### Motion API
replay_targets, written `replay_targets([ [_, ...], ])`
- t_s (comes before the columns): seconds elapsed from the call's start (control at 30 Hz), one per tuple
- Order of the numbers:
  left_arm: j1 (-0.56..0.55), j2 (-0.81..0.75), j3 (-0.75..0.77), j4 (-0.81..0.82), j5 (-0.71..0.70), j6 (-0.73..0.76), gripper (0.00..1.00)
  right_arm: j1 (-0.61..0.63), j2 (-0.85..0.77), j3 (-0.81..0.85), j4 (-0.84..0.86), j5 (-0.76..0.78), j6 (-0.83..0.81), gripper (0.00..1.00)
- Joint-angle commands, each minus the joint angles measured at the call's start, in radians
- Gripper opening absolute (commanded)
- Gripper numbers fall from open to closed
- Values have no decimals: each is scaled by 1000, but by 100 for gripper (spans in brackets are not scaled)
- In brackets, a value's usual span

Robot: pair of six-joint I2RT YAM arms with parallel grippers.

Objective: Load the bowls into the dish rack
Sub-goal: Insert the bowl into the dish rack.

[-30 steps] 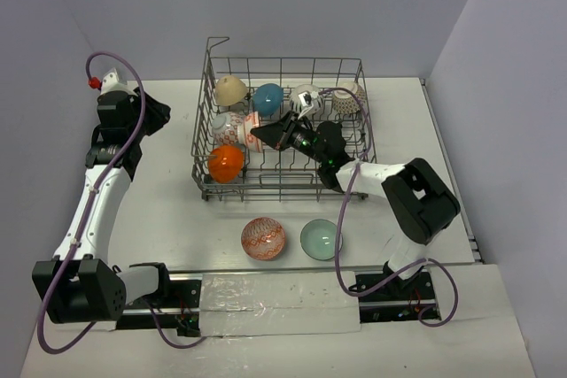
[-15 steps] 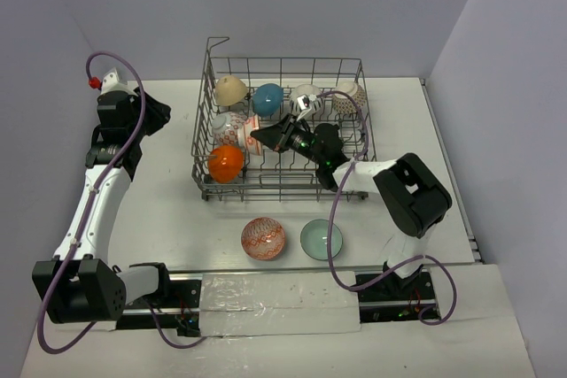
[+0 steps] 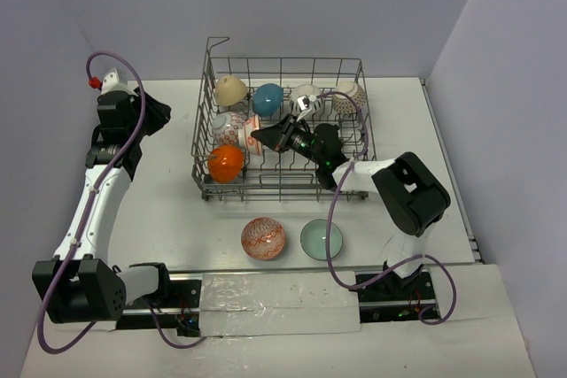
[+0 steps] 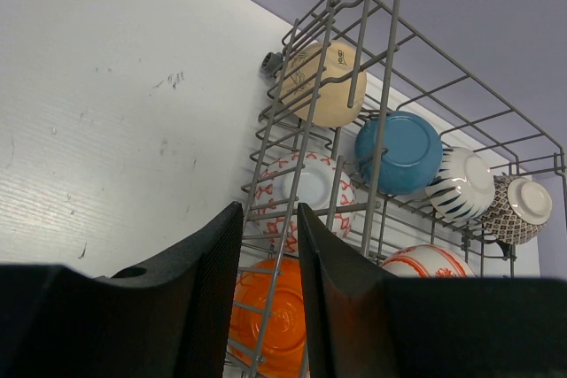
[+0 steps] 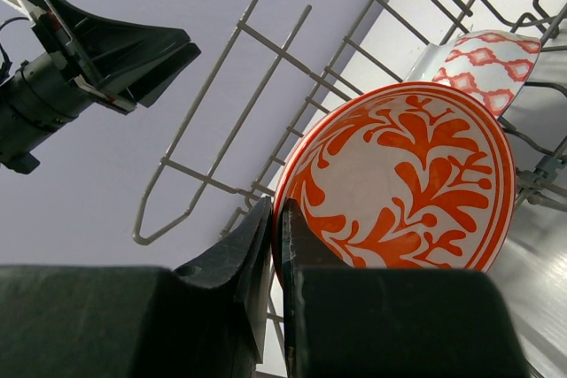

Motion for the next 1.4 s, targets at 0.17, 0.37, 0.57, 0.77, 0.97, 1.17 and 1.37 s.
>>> replay_targets([
  [0.17,-1,5,19,26,26,11,37,-10,-25,-20,103,33,-57,0],
  [0.37,-1,3,17,27,30,6,37,-10,-59,-46,37,79,-111,3],
  [0.57,-1,5,17,26,30,6,37,-12,-71,-55,8,92,-135,8],
  [0.77,-1,6,17,27,36,5,37,-13,-94,-81,-24,114,-164,14],
  [0.97,-1,0,12,29,40,0,37,-13,-126,-101,-96,161,-227,19],
  [1.17,-1,3,14,29,45,-1,37,-15,-141,-110,-135,178,-258,25],
  [1.37,-1,3,14,29,46,-3,37,-15,-151,-106,-187,198,-284,31],
])
